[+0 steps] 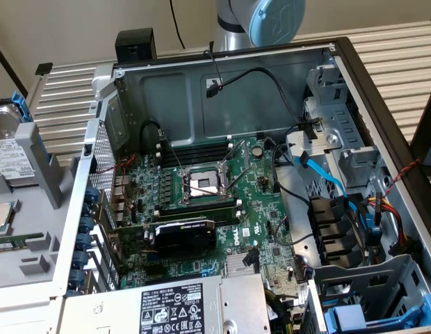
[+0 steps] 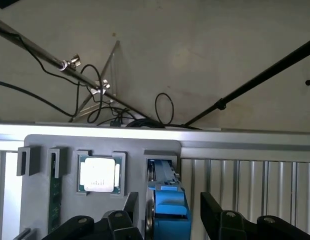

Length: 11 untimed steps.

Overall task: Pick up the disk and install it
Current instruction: 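Pick up the disk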

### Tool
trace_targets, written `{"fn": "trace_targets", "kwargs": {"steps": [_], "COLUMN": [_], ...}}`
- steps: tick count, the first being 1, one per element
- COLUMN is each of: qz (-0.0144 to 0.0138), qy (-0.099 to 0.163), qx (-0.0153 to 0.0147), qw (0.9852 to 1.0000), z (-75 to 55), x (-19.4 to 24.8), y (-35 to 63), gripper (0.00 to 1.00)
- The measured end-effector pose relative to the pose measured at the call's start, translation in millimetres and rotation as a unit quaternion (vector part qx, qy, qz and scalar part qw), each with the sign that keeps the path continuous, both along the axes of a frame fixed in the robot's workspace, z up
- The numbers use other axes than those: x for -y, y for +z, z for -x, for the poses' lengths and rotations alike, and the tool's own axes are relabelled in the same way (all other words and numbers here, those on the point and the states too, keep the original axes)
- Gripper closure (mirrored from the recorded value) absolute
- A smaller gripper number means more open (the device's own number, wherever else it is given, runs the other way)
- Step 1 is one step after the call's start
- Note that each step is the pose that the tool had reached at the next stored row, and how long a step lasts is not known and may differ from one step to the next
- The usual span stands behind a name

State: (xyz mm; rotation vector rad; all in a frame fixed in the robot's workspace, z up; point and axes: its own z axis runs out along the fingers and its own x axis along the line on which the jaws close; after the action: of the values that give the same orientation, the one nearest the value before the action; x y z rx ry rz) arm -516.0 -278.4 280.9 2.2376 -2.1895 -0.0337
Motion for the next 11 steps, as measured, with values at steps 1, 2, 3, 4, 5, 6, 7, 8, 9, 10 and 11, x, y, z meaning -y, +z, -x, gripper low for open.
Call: {"fn": "trace_targets", "kwargs": {"steps": [1, 2, 3, 4, 5, 6, 7, 8, 9, 10, 11], "qz": [0.0, 0.0, 0.0, 0.0001, 0.0, 0.0, 0.0, 0.0, -0.0002, -0.0006, -0.001], "qy": [0.0, 0.0, 0.0, 0.0, 0.0, 0.0, 0.0, 0.0, 0.0, 0.0, 0.0], "qx": [0.0005, 0.0007, 0.0008, 0.0008, 0.0009, 0.0008, 0.0008, 0.0008, 0.0008, 0.0008, 0.0008], "qw": [1.0, 1.0, 1.0, 1.0, 1.0, 1.0, 1.0, 1.0, 1.0, 1.0, 1.0], "z": [0.1, 0.1, 0.1, 0.2, 0.3, 0.3, 0.6, 0.8, 1.1, 1.3, 1.5], "x": [0.0, 0.0, 0.0, 0.0, 0.0, 0.0, 0.1, 0.2, 0.6, 1.2, 1.9], "y": [-0.2, -0.3, -0.4, -0.4, -0.5, -0.5, -0.5, -0.5, -0.5, -0.5, -0.5], "gripper": [0.4, 0.46, 0.52, 0.58, 0.58, 0.62, 0.62, 0.62, 0.62, 0.62, 0.62]}}
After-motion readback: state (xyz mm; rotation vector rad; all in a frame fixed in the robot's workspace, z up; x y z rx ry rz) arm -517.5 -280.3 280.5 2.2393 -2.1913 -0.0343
